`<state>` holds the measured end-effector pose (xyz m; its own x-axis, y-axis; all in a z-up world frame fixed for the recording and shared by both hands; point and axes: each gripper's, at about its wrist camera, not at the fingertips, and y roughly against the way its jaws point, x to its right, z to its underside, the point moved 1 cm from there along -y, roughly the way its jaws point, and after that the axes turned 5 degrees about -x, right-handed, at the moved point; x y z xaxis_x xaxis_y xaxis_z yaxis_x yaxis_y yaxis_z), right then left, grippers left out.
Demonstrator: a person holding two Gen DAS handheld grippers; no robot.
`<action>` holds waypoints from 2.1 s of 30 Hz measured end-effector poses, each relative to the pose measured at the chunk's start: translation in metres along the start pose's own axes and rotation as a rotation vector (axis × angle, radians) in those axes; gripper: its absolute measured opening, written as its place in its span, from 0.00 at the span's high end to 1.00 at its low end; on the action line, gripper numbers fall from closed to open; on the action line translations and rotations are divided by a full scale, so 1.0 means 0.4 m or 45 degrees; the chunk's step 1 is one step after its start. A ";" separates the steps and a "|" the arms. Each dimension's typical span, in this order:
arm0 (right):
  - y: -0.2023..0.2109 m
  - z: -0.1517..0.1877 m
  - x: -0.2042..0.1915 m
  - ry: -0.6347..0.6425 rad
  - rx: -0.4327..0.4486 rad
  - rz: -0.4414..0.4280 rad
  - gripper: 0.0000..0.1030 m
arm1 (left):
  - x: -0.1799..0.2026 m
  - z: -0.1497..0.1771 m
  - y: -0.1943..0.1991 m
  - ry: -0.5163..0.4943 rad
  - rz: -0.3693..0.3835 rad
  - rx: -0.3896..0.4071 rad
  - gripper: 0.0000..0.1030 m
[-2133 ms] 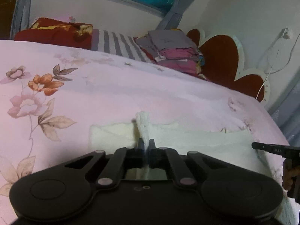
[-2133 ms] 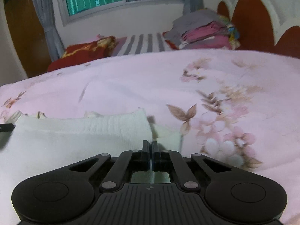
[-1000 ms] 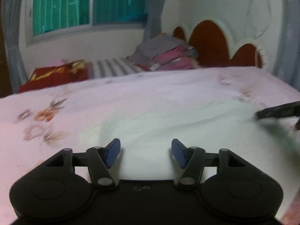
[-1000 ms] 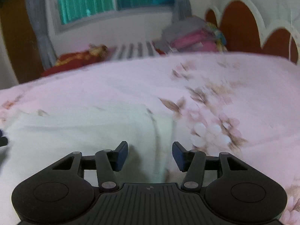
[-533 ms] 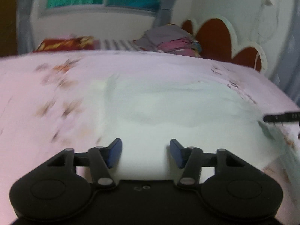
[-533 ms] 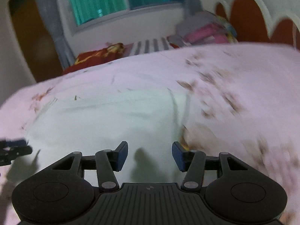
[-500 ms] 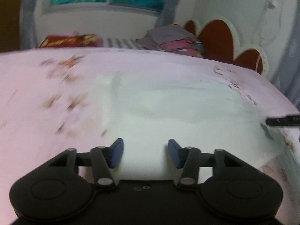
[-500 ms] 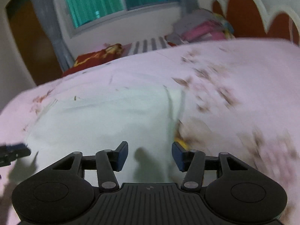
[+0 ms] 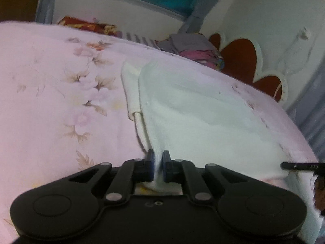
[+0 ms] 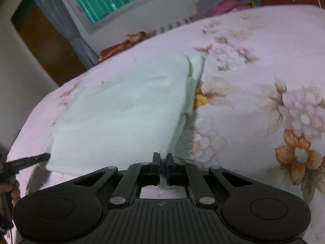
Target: Fold small clothes
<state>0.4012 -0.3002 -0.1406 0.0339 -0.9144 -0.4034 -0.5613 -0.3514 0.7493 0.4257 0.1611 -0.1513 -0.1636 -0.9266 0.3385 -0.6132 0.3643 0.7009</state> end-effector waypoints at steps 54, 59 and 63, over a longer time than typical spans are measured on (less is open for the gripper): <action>-0.190 -0.098 -0.101 0.217 0.204 0.301 0.64 | 0.127 -0.094 -0.210 -0.306 -0.173 0.102 0.25; -0.172 -0.086 -0.121 0.345 0.153 0.378 0.64 | 0.138 -0.091 -0.214 -0.301 -0.190 0.142 0.24; -0.187 -0.091 -0.121 0.324 0.146 0.383 0.64 | 0.118 -0.094 -0.201 -0.243 -0.150 0.159 0.24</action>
<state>0.4715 -0.2371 -0.1581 0.0495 -0.9985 -0.0218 -0.6655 -0.0492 0.7448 0.4965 0.0914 -0.1680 -0.2213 -0.9670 0.1262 -0.7255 0.2497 0.6413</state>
